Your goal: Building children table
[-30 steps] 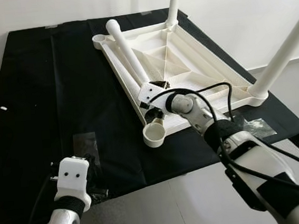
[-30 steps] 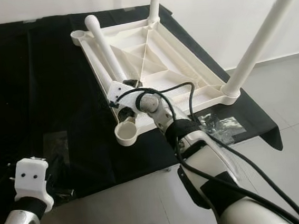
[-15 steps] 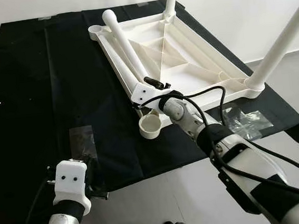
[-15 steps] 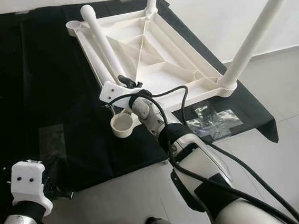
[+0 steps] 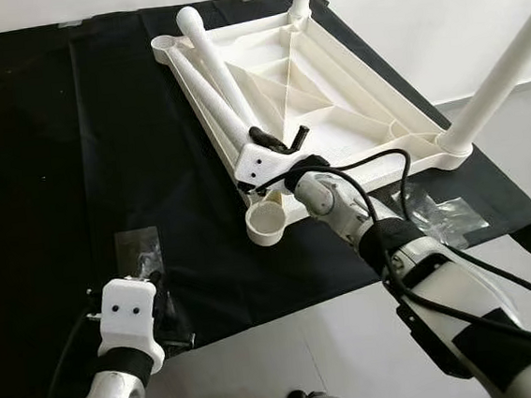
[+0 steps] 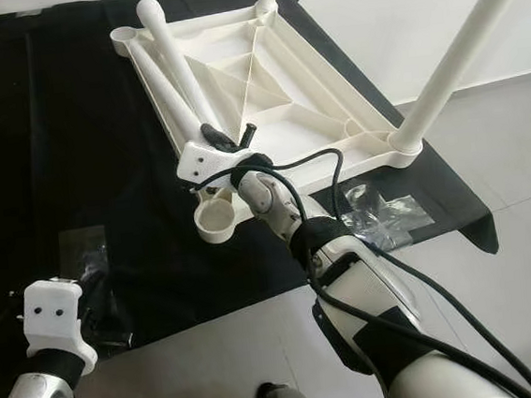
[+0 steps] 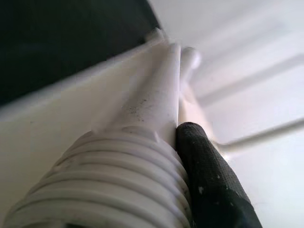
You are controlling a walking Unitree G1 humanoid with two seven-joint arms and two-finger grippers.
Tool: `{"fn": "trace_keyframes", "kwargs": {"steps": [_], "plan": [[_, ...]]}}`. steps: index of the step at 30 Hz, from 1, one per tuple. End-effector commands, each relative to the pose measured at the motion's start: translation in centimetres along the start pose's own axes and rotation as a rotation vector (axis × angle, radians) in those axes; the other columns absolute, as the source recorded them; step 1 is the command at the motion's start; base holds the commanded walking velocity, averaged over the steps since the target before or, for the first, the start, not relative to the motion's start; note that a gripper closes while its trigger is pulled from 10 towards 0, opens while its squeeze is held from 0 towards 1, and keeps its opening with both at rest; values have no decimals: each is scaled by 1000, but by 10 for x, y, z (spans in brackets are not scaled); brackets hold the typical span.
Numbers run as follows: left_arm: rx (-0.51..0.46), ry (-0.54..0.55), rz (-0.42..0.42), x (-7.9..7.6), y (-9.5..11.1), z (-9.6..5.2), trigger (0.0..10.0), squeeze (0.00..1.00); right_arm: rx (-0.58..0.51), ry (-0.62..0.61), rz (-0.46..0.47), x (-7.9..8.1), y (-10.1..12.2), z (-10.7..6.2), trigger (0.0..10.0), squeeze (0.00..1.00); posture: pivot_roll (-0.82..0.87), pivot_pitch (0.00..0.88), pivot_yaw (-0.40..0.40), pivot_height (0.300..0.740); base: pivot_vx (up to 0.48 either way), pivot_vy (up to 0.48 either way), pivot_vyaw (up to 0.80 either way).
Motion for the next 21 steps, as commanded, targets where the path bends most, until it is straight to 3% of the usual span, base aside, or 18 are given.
{"fn": "trace_keyframes", "kwargs": {"steps": [1, 4, 7, 8, 9, 11, 12, 13, 15, 16, 17, 18, 20, 21], "plan": [[32, -16, 1, -3, -9, -1, 10000, 0, -16, -46, 5, -7, 1, -1, 0, 0, -205, 103, -88, 740, 0, 0, 0], [13, 7, -2, 4, -7, 9, 10000, 0, -56, -141, 80, -31, 4, -2, 0, 0, -218, 72, -78, 740, 0, 0, 0], [-39, 35, -54, 13, 5, 23, 10000, 0, -125, -234, 372, -55, 9, -4, 0, 0, -220, 41, -71, 740, 0, 0, 0], [-39, 35, -54, 13, 5, 23, 10000, 0, -125, -234, 372, -55, 9, -4, 0, 0, -220, 41, -71, 740, 0, 0, 0], [-59, 40, -80, 15, 10, 27, 10000, 0, -151, -255, 438, -62, 11, -5, 0, 0, -220, 39, -71, 740, 0, 0, 0], [-90, 45, -107, 19, 19, 32, 10000, 0, -196, -257, 493, -69, 16, -5, 0, 0, -218, 25, -72, 740, 0, 0, 0], [-139, 55, -159, 27, 32, 38, 10000, 0, -256, -238, 627, -76, 25, -4, 0, 0, -221, 12, -69, 740, 0, 0, 0], [-139, 55, -159, 27, 32, 38, 10000, 0, -256, -238, 627, -76, 25, -4, 0, 0, -221, 12, -69, 740, 0, 0, 0], [-212, 62, -246, 38, 50, 45, 10000, 0, -366, -185, 822, -85, 40, -5, 0, 0, -222, 4, -65, 740, 0, 0, 0], [-212, 62, -246, 38, 50, 45, 10000, 0, -366, -185, 822, -85, 40, -5, 0, 0, -222, 4, -65, 740, 0, 0, 0], [-285, 47, -328, 47, 69, 52, 10000, 0, -488, -86, 1011, -89, 57, -9, 7843, 0, -221, 0, -61, 740, 0, 0, 0], [-328, 19, -376, 50, 81, 55, 10000, 0, -556, -3, 1093, -88, 66, -14, 10000, 0, -221, 0, -60, 740, 0, 0, 0], [-390, -48, -444, 50, 97, 58, 10000, 0, -652, 133, 1185, -86, 77, -26, 10000, 0, -220, 0, -59, 740, 0, 0, 0], [-390, -48, -444, 50, 97, 58, 10000, 0, -652, 133, 1185, -86, 77, -26, 10000, 0, -220, 0, -59, 740, 0, 0, 0]]}}
Point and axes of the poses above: a point about 5 cm out from each wrist's last joint towards the gripper, its own z axis pointing out of the wrist towards the gripper, its own y axis along the axis of the wrist's last joint, x = y × z, the point moved 3 cm from there along z, pointing out of the wrist towards the gripper, and after that the axes turned 6 degrees about z, right-handed, at the moved point
